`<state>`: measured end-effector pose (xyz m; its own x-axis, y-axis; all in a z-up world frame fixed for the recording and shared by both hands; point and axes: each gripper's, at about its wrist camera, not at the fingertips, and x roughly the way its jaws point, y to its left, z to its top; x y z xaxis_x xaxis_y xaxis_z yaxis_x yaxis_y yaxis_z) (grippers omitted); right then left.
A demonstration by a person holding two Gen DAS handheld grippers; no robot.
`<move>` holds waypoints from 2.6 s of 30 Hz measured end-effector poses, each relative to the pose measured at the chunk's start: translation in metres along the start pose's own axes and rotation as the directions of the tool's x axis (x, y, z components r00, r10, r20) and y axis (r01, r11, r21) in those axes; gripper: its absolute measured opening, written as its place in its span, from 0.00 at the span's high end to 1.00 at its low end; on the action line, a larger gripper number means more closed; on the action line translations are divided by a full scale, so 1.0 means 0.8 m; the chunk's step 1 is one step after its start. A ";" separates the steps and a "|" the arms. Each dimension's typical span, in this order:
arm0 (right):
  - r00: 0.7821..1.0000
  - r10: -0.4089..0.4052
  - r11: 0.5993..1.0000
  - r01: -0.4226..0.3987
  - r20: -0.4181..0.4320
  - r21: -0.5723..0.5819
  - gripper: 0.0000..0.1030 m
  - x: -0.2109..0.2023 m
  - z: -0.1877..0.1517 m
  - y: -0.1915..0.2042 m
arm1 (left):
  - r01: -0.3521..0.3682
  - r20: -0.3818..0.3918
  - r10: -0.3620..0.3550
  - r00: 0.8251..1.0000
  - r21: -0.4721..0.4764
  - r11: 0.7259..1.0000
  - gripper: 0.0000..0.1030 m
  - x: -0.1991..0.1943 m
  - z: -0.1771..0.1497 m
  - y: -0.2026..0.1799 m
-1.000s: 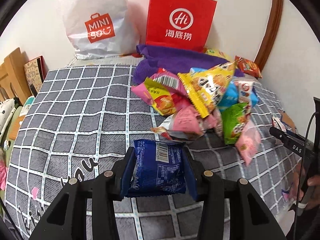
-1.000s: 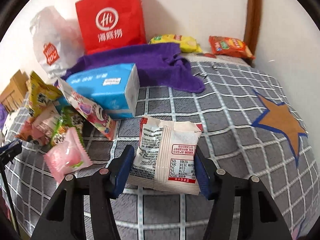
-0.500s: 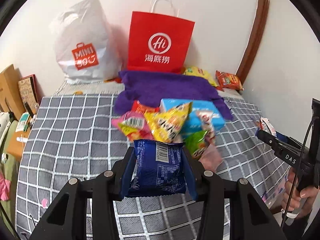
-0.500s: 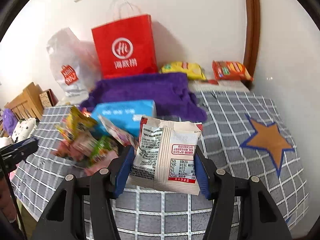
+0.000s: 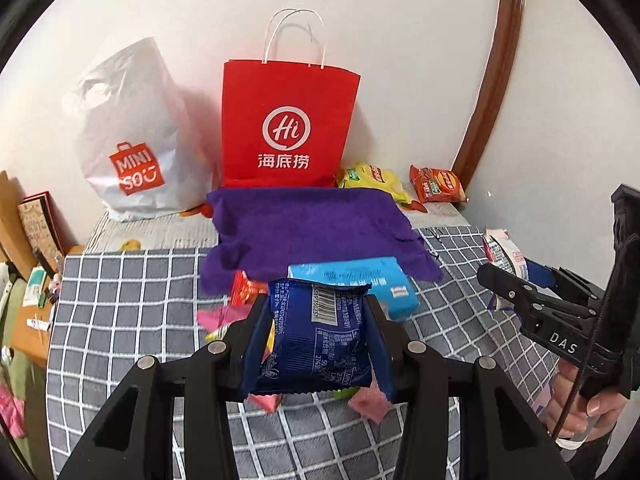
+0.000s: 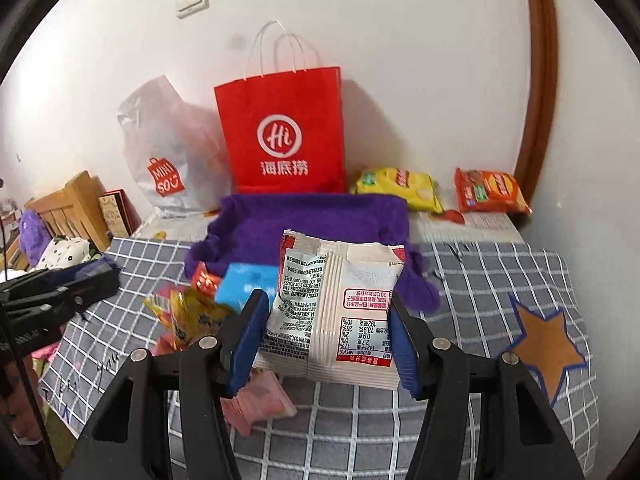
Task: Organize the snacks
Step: 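Carry the blue packet and white sachet over the purple towel with both grippers, then lower both packets onto the purple towel and open both grippers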
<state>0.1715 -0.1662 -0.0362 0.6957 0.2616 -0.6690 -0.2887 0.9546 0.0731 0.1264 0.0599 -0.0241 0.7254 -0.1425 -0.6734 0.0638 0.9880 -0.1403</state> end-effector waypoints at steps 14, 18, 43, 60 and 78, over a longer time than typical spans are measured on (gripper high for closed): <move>0.999 0.031 0.998 -0.030 0.015 -0.054 0.44 0.043 0.074 0.006 | 0.012 -0.005 -0.012 1.000 0.014 1.000 0.58 0.050 0.068 0.003; 0.999 0.049 0.997 -0.048 0.010 -0.055 0.44 0.066 0.096 0.008 | 0.007 -0.002 -0.007 1.000 0.009 1.000 0.58 0.063 0.087 0.010; 0.997 0.068 0.995 -0.071 -0.038 -0.065 0.44 0.224 0.184 -0.003 | -0.041 -0.059 0.038 0.998 -0.049 0.998 0.58 0.185 0.174 0.103; 0.972 0.039 0.993 -0.064 -0.233 -0.098 0.44 0.349 0.145 -0.040 | -0.034 -0.185 0.017 0.983 -0.090 0.995 0.58 0.313 0.166 0.140; 0.929 0.016 0.989 -0.069 -0.369 -0.128 0.44 0.405 0.113 -0.034 | -0.031 -0.290 0.007 0.957 -0.079 0.996 0.58 0.366 0.141 0.137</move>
<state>0.4641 -0.0947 -0.1882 0.3988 0.2062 -0.8936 -0.4177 0.9083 0.0232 0.4226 0.1329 -0.1548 0.4957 -0.1467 -0.8560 -0.0128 0.9843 -0.1761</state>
